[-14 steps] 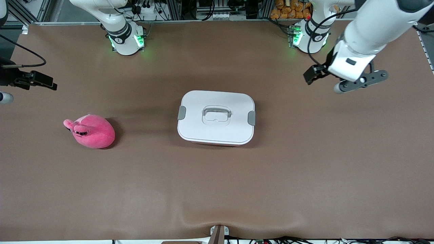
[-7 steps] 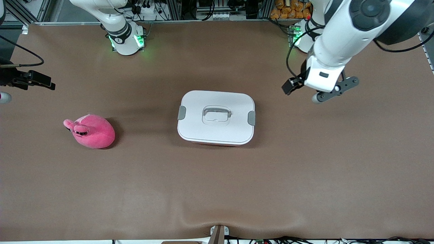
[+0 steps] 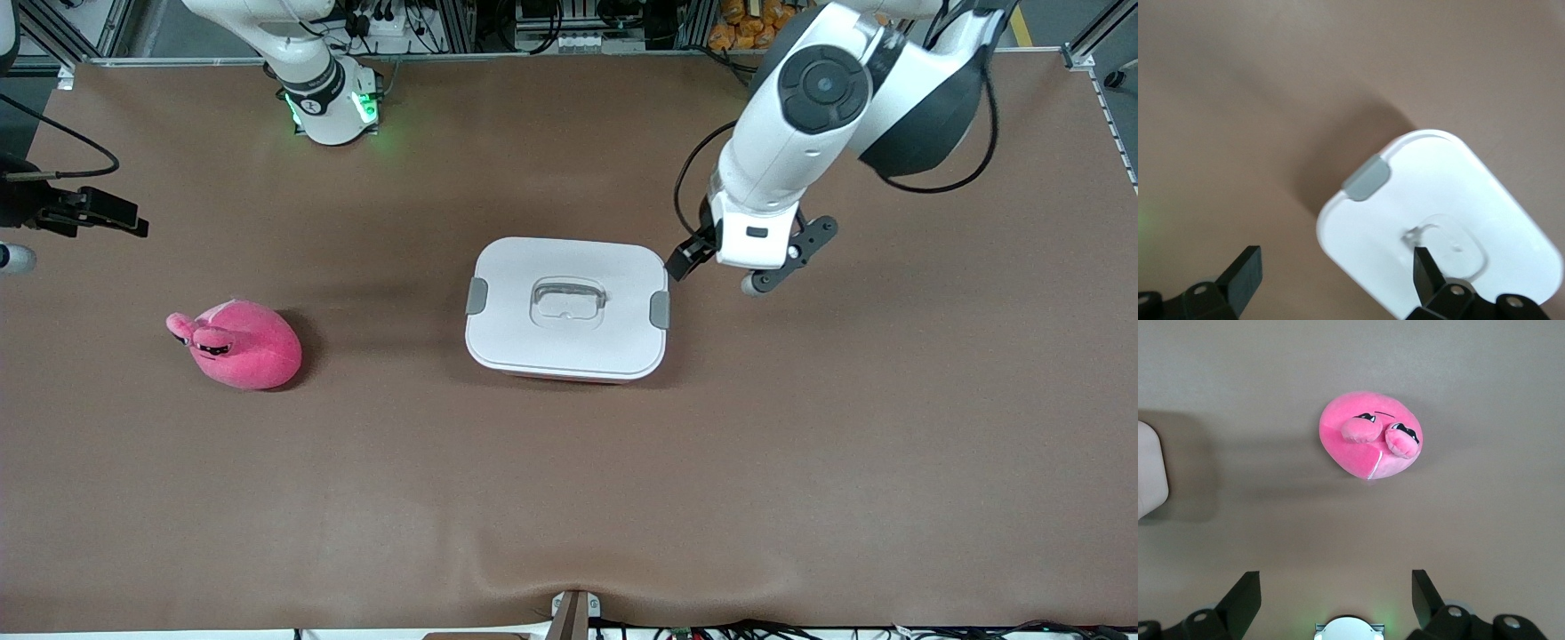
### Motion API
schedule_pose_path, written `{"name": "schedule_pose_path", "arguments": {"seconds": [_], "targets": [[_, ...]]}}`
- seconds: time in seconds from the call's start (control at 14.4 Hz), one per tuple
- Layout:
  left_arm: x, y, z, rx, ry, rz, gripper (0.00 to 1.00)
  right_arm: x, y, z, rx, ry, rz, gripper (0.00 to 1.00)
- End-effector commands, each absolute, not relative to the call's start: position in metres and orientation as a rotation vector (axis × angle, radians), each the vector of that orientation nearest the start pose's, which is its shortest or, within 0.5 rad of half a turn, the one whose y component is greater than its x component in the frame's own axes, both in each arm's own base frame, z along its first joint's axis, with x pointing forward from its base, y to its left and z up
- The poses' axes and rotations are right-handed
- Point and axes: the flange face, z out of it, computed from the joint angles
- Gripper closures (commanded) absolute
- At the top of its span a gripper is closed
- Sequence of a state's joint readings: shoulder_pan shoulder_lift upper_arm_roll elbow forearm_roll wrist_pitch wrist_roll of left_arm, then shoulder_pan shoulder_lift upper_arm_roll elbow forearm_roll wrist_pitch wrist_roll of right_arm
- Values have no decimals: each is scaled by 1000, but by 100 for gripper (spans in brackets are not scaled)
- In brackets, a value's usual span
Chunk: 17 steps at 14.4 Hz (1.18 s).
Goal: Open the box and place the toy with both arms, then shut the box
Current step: 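Reach the left gripper down to the clear handle on the white lid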
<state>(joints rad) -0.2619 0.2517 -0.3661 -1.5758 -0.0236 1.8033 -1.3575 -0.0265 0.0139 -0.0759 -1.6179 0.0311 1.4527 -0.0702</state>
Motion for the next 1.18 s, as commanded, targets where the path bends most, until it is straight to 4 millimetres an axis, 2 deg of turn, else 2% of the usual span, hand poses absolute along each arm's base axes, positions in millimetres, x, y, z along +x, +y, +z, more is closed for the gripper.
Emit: {"name": "schedule_pose_path", "arguments": {"seconds": [0.0,0.14,0.28,0.49,0.63,0.7,0.83,0.97,1.11], "targets": [[525,-381,494,-2938,-1360,119,0,541,-53,584,-3088,32,273,0],[528,-391,486,-2879,-1495,72,0,540,-53,580,-3086,33,285,0],[521,-415,473,-2850,-1599,69,0,539,-54,573,-3082,35,308,0],[509,-452,443,-2780,-1709,6,0,544,-63,562,-3083,60,298,0],[503,-469,419,-2720,-1759,-22,0,553,-64,550,-3081,5,299,0],[499,-482,411,-2691,-1801,-26,0,556,-70,542,-3071,-86,309,0],[496,-495,398,-2619,-1888,-60,0,567,-81,518,-3036,-305,320,0],[482,-513,384,-2577,-1938,-105,0,576,-80,501,-2992,-512,321,0],[473,-523,369,-2538,-1963,-126,0,585,-81,490,-2935,-755,284,0]]}}
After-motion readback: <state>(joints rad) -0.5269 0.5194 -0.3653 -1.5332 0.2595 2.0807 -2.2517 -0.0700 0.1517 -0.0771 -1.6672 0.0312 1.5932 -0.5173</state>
